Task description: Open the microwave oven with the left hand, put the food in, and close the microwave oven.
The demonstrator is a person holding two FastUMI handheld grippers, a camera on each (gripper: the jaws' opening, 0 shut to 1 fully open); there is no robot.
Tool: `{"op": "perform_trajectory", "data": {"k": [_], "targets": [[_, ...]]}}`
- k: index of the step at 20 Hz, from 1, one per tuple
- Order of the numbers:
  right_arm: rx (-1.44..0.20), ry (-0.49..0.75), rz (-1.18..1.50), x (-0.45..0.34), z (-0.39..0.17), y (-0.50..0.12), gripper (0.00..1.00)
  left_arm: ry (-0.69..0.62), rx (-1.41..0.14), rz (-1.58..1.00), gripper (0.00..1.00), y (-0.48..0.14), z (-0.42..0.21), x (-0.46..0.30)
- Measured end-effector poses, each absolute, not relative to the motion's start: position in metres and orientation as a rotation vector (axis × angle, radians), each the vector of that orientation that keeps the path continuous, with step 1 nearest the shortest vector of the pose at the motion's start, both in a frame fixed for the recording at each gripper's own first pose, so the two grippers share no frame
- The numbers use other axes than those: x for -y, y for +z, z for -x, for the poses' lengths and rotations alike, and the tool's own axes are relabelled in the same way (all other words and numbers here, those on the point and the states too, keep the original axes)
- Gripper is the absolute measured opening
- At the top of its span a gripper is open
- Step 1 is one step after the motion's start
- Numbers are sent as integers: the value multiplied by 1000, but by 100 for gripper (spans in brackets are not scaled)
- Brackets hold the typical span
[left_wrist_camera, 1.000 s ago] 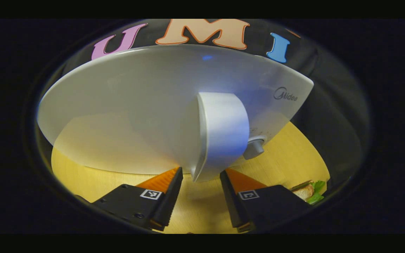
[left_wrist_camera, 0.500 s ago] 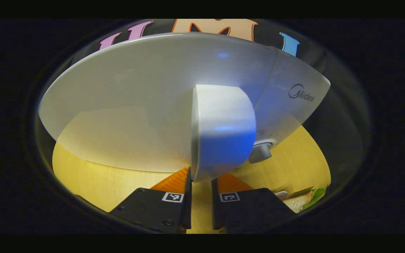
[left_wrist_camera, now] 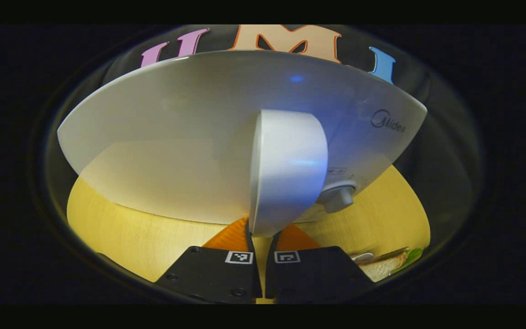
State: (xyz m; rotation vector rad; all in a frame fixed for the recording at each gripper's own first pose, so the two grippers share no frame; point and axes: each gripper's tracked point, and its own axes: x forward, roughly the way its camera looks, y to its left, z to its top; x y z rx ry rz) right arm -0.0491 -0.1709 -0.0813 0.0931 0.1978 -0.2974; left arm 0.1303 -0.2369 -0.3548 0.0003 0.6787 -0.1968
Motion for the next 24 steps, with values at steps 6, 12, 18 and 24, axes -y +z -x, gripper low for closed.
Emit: {"op": "perform_trajectory", "data": {"k": [6, 12, 18, 24], "targets": [[-230, -180, -67, 158, 45, -94, 99, -179, -641, 29, 3, -353, -129, 237], [-226, -123, -25, 154, 53, -104, 99, -166, -565, 45, 2, -351, -94, 225], [-249, -17, -22, 128, 46, -122, 99, -208, -548, -13, 5, -354, -24, 188], [-264, 37, -5, 106, 40, -130, 99, -192, -556, 18, 21, -349, 16, 153]]}}
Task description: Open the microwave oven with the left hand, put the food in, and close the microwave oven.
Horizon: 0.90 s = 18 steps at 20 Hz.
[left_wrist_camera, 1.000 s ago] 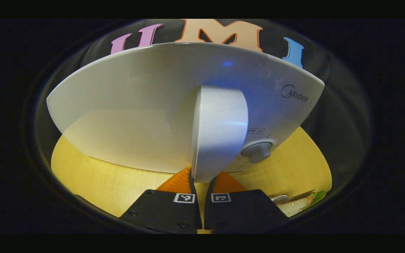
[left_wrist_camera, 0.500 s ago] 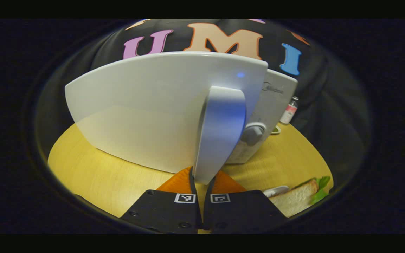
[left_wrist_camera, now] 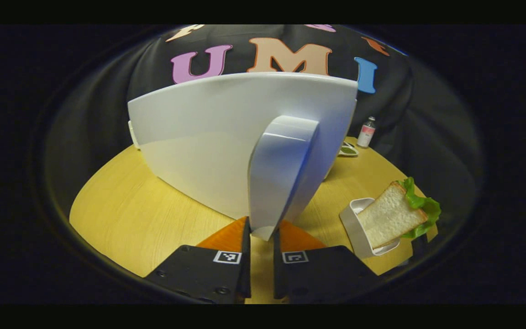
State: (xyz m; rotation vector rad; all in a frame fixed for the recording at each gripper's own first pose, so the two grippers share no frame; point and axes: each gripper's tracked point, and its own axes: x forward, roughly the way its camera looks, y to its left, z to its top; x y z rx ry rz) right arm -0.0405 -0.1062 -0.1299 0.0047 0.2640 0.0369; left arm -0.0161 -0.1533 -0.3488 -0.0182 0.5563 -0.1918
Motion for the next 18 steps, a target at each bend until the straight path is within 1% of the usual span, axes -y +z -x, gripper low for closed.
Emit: {"op": "perform_trajectory", "data": {"k": [1, 2, 4, 6, 8, 9, 10, 11, 12, 13, 14, 18], "targets": [[-264, 39, -3, 102, 40, -131, 99, -205, -544, 30, 22, -344, 20, 149], [-265, 40, -2, 97, 40, -131, 99, -221, -539, 33, 25, -339, 25, 146], [-269, 32, 2, 91, 41, -132, 99, -223, -517, 9, 36, -331, 32, 129], [-281, 20, 3, 84, 42, -137, 99, -227, -516, 19, 42, -326, 39, 116], [-286, 5, 3, 74, 46, -139, 99, -219, -508, 35, 56, -321, 45, 100], [-287, -4, 3, 69, 49, -139, 99, -219, -512, 37, 69, -324, 49, 91], [-292, -13, 3, 64, 51, -140, 92, -219, -513, 38, 76, -323, 52, 82], [-296, -20, 1, 58, 54, -143, 92, -224, -515, 40, 90, -324, 55, 75], [-299, -25, 0, 52, 58, -143, 92, -230, -527, 41, 96, -325, 61, 67], [-304, -33, 1, 47, 61, -146, 92, -237, -530, 34, 99, -325, 64, 61], [-308, -41, 4, 42, 64, -147, 92, -242, -530, 21, 100, -324, 68, 52], [-311, -70, -9, 20, 79, -150, 92, -237, -552, 21, 99, -322, 86, 17]]}}
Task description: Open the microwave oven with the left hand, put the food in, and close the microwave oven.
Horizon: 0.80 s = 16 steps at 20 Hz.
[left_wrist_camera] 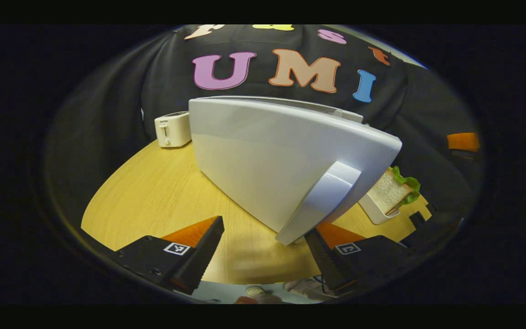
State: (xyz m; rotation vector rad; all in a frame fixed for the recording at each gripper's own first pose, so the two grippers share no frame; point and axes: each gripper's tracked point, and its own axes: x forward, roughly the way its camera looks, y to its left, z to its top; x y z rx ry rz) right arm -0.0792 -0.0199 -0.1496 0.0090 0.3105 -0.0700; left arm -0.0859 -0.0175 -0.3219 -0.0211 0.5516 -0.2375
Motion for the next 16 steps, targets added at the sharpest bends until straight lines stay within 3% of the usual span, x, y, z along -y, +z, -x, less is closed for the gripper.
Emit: {"op": "perform_trajectory", "data": {"k": [7, 8, 9, 10, 16], "targets": [[-299, -100, -6, -18, 108, -157, 92, -154, -555, 117, 100, -317, 107, -63], [-294, -100, -9, -24, 112, -157, 99, -136, -547, 132, 99, -314, 109, -77], [-289, -101, -10, -30, 116, -158, 99, -113, -541, 146, 100, -312, 112, -94], [-285, -101, -8, -34, 119, -158, 92, -94, -541, 151, 99, -312, 112, -108], [-284, -108, 7, -53, 136, -166, 92, -87, -540, 150, 96, -311, 119, -154]]}}
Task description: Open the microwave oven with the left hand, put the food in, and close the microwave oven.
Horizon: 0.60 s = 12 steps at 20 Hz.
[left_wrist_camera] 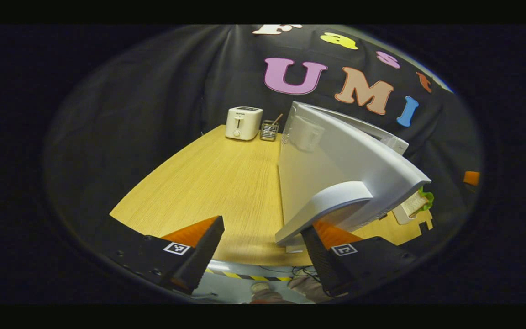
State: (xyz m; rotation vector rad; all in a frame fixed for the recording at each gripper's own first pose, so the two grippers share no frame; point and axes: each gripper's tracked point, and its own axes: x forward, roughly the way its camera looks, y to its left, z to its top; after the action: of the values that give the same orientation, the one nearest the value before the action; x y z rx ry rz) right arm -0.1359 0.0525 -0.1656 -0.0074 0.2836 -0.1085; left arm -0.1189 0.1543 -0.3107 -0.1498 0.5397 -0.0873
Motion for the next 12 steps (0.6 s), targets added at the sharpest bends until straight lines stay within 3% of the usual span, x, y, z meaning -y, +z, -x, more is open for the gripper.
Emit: {"op": "perform_trajectory", "data": {"k": [4, 12], "targets": [[-289, -119, 14, -54, 143, -170, 92, -98, -525, 142, 97, -307, 121, -162], [-336, -150, 22, -25, 120, -178, 92, 38, -548, 212, 99, -304, 129, -207]]}}
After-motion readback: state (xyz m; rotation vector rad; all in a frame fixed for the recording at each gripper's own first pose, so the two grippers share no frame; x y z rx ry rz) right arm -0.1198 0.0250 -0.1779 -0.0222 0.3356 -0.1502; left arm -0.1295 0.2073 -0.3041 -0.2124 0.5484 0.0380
